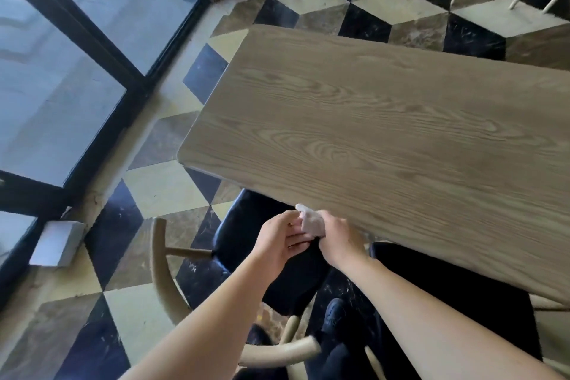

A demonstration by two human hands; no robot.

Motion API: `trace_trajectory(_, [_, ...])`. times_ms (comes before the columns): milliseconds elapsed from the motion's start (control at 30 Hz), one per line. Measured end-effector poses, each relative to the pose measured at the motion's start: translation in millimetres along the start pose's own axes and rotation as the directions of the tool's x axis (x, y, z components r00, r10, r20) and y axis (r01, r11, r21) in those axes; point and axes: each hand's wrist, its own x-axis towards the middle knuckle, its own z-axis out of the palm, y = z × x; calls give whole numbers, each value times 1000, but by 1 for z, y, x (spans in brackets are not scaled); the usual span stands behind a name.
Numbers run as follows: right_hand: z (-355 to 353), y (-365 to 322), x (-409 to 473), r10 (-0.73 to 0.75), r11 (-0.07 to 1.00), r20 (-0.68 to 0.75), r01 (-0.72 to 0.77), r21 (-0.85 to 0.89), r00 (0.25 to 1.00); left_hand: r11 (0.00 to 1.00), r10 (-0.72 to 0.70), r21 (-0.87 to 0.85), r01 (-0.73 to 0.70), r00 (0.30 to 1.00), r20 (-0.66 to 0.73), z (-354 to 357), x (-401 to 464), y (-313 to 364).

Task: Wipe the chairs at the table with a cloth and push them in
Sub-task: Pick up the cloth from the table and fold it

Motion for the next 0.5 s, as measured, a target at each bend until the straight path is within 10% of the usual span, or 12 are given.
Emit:
trace_trajectory(133, [59, -62, 8, 91, 912, 188, -157, 379, 978, 997, 35, -50, -54, 944, -328, -120, -20, 1])
trace_trajectory(233, [86, -74, 5, 128, 804, 274, -261, 534, 953, 974, 161, 219, -51, 839, -520, -176, -36, -10])
trace_trajectory(367, [168, -132, 13, 119, 735, 367, -330, 592, 923, 808, 385, 589, 23, 737, -556, -269, -57, -18])
trace_trajectory(500, [237, -184, 30, 110, 732, 352, -315, 604, 930, 868, 338, 496, -3, 734, -589, -310, -62, -15])
